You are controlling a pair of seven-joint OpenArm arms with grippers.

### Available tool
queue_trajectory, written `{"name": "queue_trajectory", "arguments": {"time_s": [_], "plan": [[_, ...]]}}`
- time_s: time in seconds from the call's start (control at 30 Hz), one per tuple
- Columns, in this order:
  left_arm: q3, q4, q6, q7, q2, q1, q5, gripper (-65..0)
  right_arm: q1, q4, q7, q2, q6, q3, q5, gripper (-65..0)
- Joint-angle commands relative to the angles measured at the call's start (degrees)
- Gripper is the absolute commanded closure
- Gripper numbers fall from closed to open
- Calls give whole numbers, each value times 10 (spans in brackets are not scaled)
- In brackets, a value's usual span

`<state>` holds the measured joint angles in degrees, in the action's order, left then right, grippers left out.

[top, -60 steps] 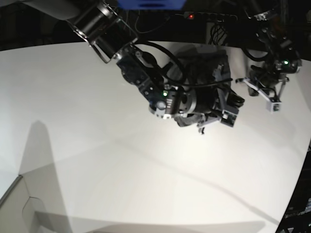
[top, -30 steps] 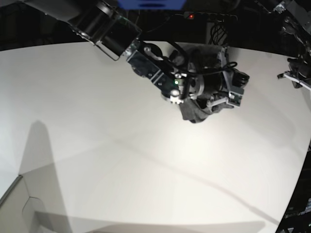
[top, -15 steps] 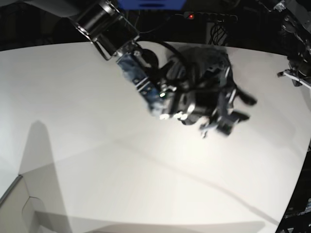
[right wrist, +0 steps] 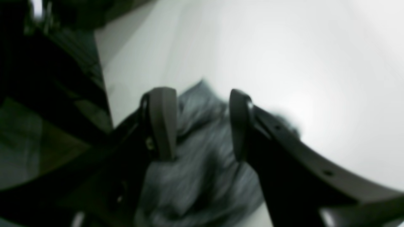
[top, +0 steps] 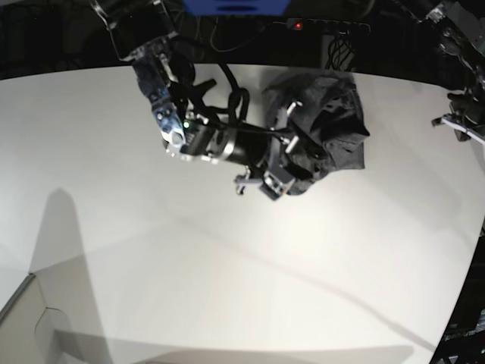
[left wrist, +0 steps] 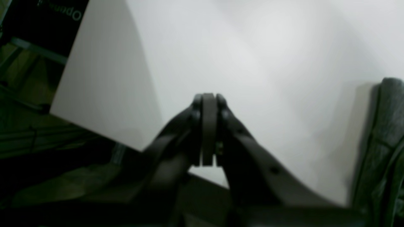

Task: Layout the t-shirt on the table in an organized manner, then fold the t-shirt properly
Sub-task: 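Press the folded bundle down with the right gripper and release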

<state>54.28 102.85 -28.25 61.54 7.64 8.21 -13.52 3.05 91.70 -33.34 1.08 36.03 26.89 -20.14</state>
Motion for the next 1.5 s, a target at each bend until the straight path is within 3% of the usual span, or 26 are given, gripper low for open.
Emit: {"name": "queue_trajectory", "arguments": {"time_s": [0.0,0.13,0.37,0.47,0.97,1.23,1.3,1.47], "plan": [[2,8,2,-7,9,-4,-4,-4,3,13,18,5,3,1,-14,-281],[2,8,2,-7,8,-4,-4,-4,-22,-1,19,8,3,5,7,-281],[4,9,2,-7,7,0,-4,-2,-26,-8,19,10,3,72,90,-281],[5,9,2,-7,7,0,-4,-2,-22,-25,19,30,3,73,111,-281],[6,10,2,-7,6,12,-4,-1,95,-158,24,79,3,82,120,-281],[6,10,2,-7,6,12,-4,-1,127,-136,34,79,3,231,119,-282],[6,10,2,-7,6,12,-4,-1,119,-115,32,79,3,232,120,-282],[4,7,2,-8,7,7,-4,-4,76,-48,28,79,3,147,120,-282]]}}
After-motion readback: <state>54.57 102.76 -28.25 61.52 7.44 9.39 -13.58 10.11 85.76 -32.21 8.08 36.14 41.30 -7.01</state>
